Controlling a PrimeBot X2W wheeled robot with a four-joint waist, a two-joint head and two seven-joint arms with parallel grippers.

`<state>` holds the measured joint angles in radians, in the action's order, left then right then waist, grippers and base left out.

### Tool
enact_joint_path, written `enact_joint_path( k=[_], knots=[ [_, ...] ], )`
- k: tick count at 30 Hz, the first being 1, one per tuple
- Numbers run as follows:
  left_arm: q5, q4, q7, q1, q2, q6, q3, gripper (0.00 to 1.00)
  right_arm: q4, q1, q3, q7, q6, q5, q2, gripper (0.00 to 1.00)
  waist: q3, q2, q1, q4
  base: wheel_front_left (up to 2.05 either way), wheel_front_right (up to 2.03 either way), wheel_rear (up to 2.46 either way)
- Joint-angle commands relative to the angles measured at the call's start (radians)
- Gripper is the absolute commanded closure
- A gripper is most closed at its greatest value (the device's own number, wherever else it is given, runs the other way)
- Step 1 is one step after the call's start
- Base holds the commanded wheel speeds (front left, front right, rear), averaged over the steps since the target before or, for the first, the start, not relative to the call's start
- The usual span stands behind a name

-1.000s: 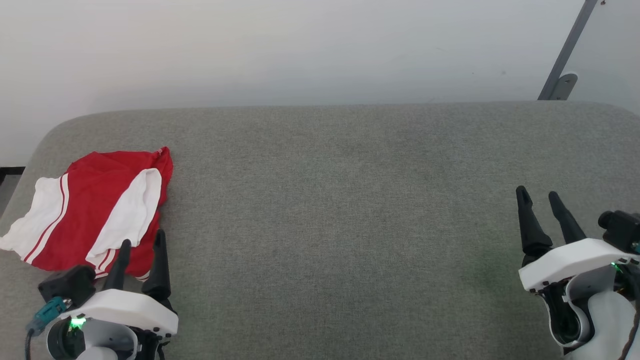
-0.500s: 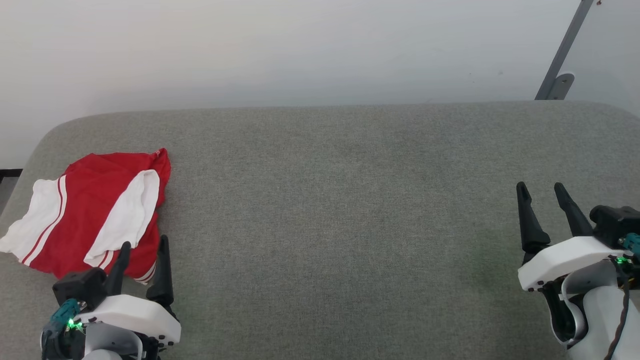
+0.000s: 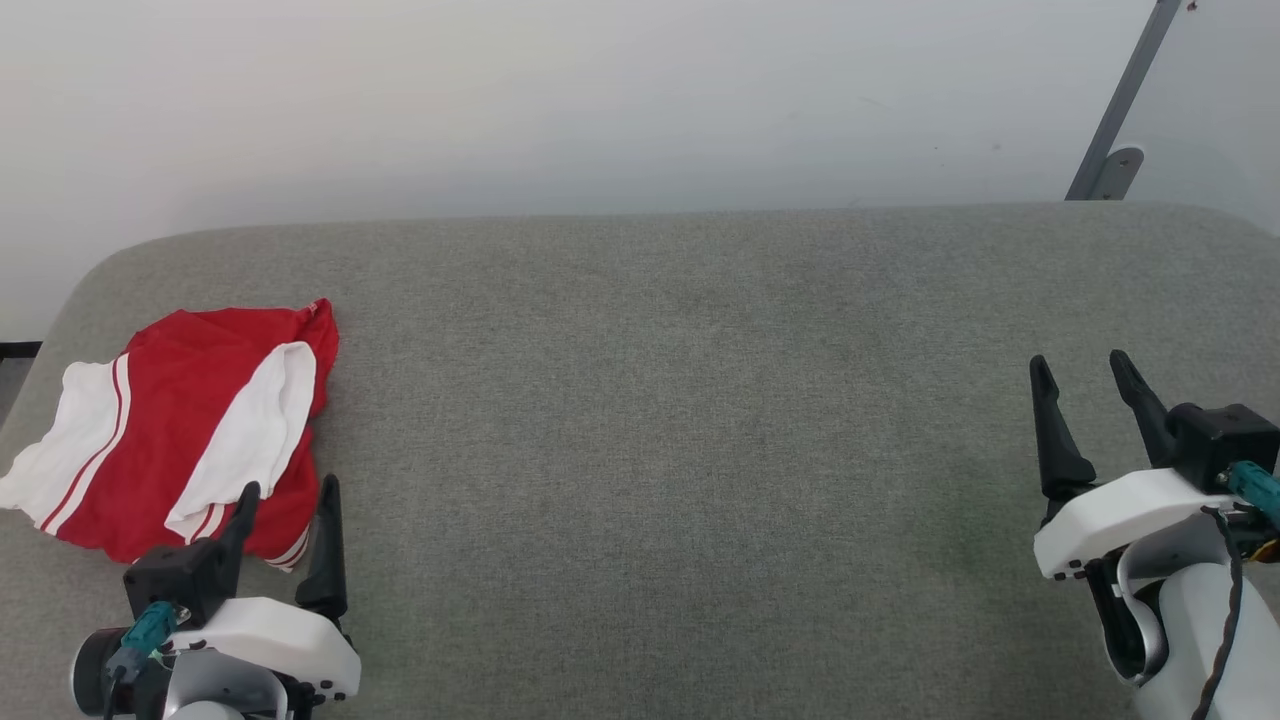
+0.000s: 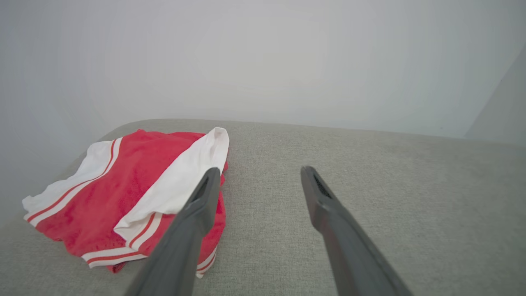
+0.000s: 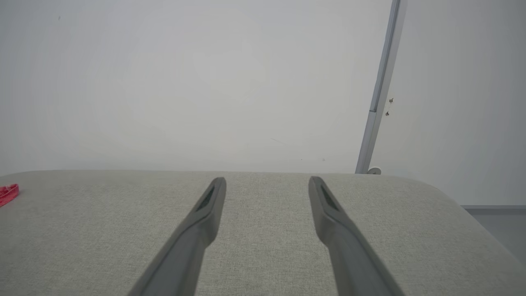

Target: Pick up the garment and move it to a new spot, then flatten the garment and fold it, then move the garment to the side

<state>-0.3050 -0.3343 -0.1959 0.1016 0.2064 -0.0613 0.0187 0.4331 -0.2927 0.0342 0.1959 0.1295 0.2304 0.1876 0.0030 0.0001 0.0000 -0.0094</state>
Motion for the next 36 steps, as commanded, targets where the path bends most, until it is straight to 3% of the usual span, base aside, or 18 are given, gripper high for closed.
enact_joint_path(
  k=[1,12,31,36],
  knots=[
    [0.022,0.005,-0.011,0.002,0.009,0.000,-0.003,0.00,0.000,-0.010,0.000,0.011,0.002,-0.026,0.002,0.00,0.000,-0.0001,0.0000,-0.001,0.00,0.00,0.00],
    [0.095,-0.007,-0.037,0.008,0.007,-0.022,-0.027,0.00,0.011,-0.012,-0.004,0.037,0.001,-0.091,0.009,0.00,0.000,-0.0001,0.0000,-0.004,0.00,0.00,0.00],
    [0.182,-0.053,-0.072,0.023,-0.013,-0.061,-0.076,0.00,0.032,-0.024,0.010,0.071,0.001,-0.100,0.007,0.00,0.004,-0.0001,0.0000,-0.002,0.00,0.00,0.00],
    [0.158,-0.059,-0.071,0.035,-0.026,-0.066,-0.088,0.00,0.030,-0.015,0.013,0.071,0.001,-0.089,0.002,0.00,0.006,-0.0001,0.0000,0.018,0.00,0.00,0.00]
  ],
)
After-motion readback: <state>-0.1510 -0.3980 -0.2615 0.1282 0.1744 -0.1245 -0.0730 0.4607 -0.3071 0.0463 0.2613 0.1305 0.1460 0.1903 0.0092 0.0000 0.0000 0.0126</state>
